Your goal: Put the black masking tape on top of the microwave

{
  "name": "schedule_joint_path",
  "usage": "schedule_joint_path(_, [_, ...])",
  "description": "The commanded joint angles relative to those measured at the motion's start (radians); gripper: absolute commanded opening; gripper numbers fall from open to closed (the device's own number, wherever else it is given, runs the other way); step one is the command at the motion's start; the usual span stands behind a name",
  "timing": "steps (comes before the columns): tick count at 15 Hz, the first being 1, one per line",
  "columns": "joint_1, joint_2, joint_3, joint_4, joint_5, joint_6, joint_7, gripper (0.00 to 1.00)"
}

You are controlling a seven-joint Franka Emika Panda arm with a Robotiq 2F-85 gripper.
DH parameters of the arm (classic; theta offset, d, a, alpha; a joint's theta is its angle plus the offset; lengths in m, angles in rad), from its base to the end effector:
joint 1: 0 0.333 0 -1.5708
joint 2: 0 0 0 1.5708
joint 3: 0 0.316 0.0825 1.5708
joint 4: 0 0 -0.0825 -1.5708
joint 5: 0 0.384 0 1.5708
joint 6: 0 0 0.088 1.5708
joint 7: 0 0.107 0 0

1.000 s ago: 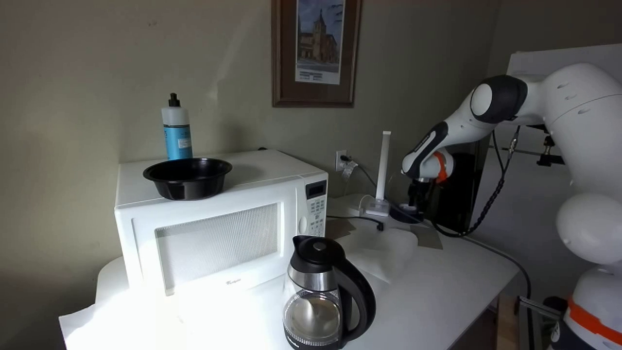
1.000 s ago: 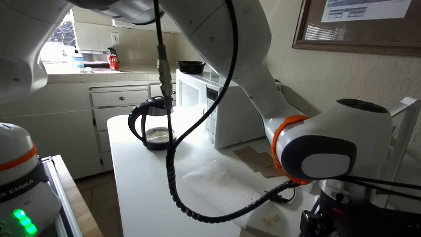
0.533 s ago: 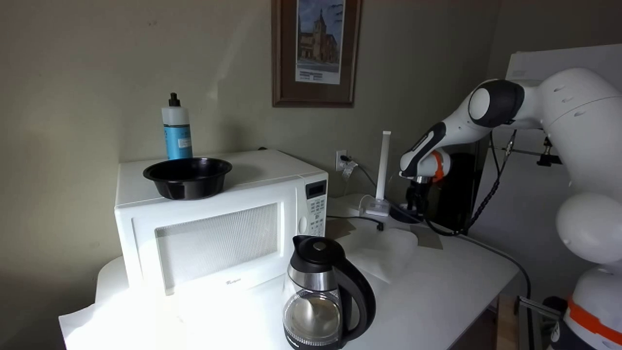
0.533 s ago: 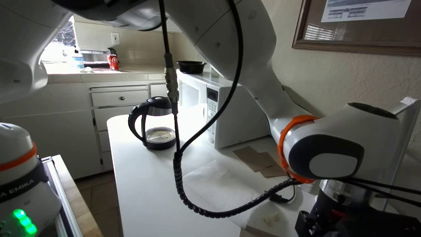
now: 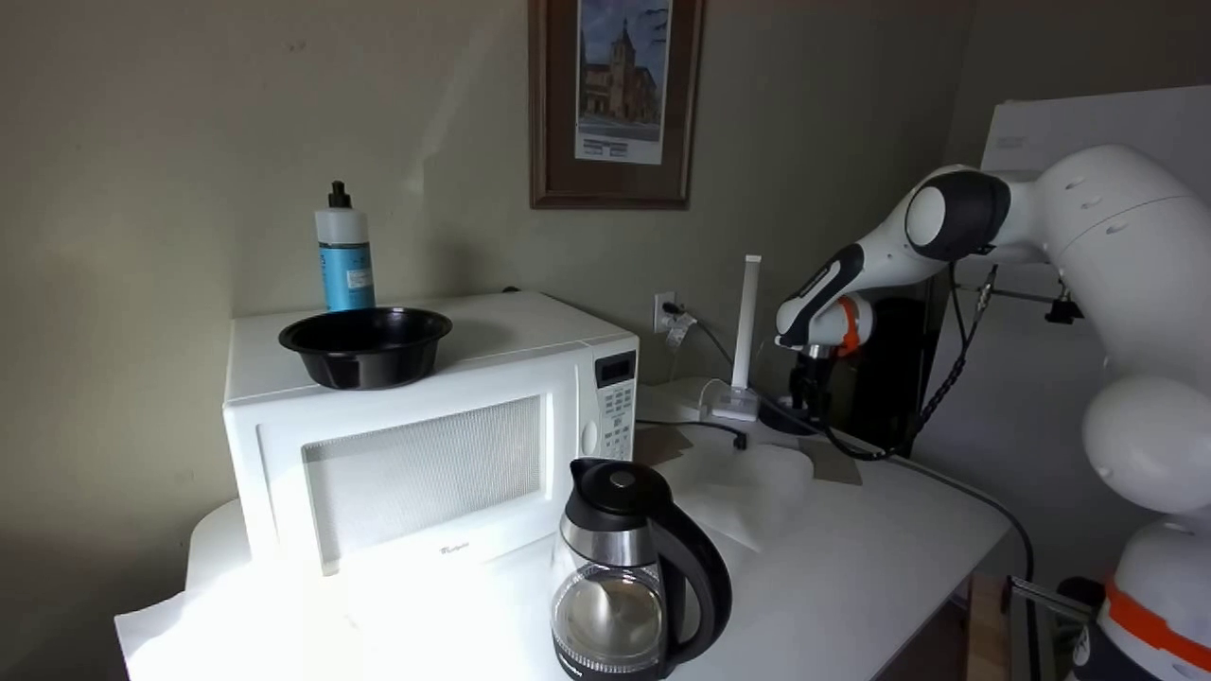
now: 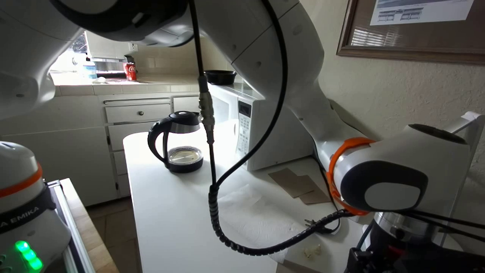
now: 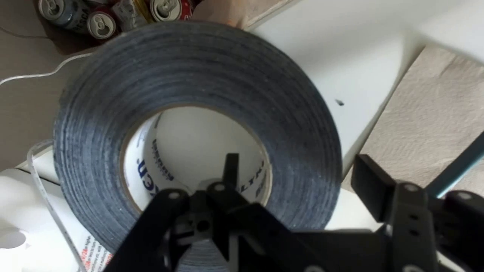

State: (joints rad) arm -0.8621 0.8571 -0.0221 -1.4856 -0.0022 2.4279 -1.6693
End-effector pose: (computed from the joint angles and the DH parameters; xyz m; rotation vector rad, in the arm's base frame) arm 0.4601 -0.5570 0.1698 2.8165 1.1826 0.0117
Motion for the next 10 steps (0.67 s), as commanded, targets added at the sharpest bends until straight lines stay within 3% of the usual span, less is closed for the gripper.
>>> schedule_joint_path(1, [0.002, 0.029, -0.001, 0.045, 0.016, -0.026, -0.011, 0.45])
schedule_joint_path(4, [0.008, 0.028, -0.007, 0.036, 0.01, -0.022, -0.005, 0.21])
schedule_joint_path(8, [0.017, -0.035, -0.046, -0.021, 0.01, 0.002, 0.07, 0.21])
schedule_joint_path(10, [-0.011, -0.107, -0.052, -0.095, 0.028, 0.025, 0.093, 0.21])
